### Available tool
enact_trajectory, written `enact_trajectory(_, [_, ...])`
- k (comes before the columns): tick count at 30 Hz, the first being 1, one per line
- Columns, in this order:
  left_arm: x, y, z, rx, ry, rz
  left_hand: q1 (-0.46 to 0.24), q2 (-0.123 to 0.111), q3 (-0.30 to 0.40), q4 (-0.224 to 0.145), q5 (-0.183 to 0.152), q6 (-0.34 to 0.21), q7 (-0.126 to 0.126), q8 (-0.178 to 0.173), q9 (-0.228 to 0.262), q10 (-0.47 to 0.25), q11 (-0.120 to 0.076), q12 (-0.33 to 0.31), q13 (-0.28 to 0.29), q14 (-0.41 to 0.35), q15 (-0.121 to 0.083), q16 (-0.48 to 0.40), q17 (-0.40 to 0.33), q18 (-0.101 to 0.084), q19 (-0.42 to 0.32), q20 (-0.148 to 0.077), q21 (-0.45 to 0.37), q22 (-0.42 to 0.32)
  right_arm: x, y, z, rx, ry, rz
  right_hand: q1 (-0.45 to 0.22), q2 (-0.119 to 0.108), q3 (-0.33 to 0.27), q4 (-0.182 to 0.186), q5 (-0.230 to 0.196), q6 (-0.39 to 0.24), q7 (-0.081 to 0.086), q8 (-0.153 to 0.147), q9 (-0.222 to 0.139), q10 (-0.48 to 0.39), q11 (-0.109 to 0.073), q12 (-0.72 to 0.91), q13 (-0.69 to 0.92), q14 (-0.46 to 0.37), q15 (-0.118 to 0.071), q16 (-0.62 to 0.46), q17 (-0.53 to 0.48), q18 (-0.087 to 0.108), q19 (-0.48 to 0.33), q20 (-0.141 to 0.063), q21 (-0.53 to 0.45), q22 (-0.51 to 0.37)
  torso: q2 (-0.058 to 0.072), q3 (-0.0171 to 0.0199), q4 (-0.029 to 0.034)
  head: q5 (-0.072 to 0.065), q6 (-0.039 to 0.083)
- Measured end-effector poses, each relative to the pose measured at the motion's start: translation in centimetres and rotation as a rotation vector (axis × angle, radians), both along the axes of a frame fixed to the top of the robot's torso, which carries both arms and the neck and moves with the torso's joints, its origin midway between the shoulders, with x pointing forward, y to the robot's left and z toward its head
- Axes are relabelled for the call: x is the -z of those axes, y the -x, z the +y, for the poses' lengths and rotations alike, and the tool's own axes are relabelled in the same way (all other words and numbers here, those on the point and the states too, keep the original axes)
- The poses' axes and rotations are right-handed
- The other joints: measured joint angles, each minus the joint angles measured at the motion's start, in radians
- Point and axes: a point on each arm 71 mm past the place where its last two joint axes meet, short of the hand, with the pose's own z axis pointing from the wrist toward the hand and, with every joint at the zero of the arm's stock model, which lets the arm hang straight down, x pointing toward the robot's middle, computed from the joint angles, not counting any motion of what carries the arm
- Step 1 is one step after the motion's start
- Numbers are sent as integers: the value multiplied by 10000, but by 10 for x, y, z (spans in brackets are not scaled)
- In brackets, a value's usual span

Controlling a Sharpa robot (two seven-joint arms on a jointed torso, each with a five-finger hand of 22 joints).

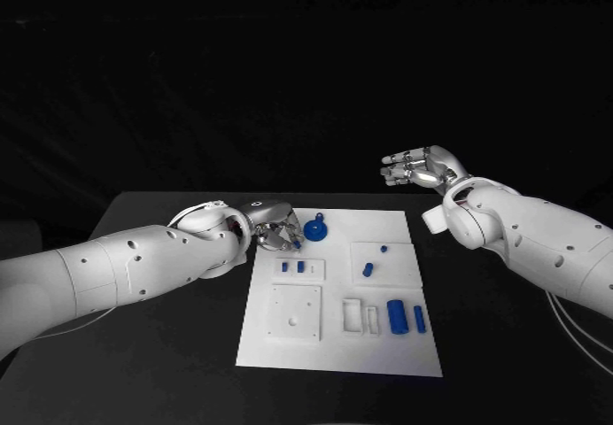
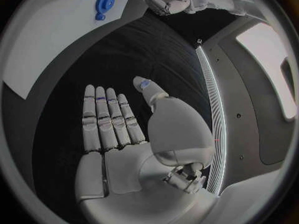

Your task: Assemble the parts on the task board

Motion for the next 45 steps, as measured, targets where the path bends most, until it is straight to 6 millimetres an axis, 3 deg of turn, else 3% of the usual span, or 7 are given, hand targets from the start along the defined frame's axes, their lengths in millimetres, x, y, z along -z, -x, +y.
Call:
enact_trajectory(18, [3, -3, 7, -244, -196, 186, 1, -1, 28, 28, -1, -7, -5, -2, 4, -1, -1, 0, -2, -1, 0, 0, 1, -10, 0, 0, 0, -2, 0, 0, 1, -31, 23, 6, 0, 0, 0, 0, -7, 1, -1, 0, 0, 0, 0, 0, 1, 1, -1, 0, 0, 0, 0, 0, 0, 0, 9, 9, -35, 62, -12])
enact_trajectory(45, [9, -8, 0, -223, -477, 402, 42, -42, 26, 28, -1, -57, 14, -39, 5, -1, -1, 0, -7, -1, 0, -1, -7, -25, 0, 0, 0, 3, 0, 0, 3, -80, 19, 13, 0, 0, 1, -1, -7, 1, -1, 0, 1, 0, 0, 0, 1, 4, -4, 0, 0, 0, 1, 0, 0, 0, 10, 7, -36, 52, -55])
